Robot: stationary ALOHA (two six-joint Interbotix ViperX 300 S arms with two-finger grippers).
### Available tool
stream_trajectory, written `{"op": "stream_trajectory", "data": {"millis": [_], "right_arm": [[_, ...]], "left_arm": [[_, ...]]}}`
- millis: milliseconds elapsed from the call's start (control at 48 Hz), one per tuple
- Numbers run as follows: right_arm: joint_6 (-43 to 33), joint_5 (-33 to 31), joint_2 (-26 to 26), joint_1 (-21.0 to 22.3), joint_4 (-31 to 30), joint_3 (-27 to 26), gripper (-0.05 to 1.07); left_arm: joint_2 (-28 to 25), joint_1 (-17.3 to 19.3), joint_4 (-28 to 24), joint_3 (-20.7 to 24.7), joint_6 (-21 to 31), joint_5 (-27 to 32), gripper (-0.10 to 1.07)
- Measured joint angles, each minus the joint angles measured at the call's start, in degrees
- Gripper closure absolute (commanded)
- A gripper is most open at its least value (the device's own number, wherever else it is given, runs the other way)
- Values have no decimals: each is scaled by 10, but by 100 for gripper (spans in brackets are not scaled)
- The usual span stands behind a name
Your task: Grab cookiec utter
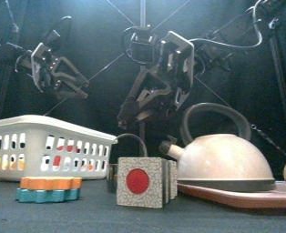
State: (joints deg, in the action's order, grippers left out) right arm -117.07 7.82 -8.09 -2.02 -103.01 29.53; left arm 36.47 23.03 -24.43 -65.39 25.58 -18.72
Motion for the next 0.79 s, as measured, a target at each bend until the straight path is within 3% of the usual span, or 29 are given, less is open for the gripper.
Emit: {"op": "stream_trajectory", "data": {"millis": [250,542,792], "right_arm": [[0,3,0,1,2,3,35],[0,0,1,5,2,4,23],[0,4,0,4,-11,9,23]], "left_arm": [[0,0,-1,0,0,0,5],[0,0,0,0,-1,-1,5],[1,0,0,-1,0,0,5]]}}
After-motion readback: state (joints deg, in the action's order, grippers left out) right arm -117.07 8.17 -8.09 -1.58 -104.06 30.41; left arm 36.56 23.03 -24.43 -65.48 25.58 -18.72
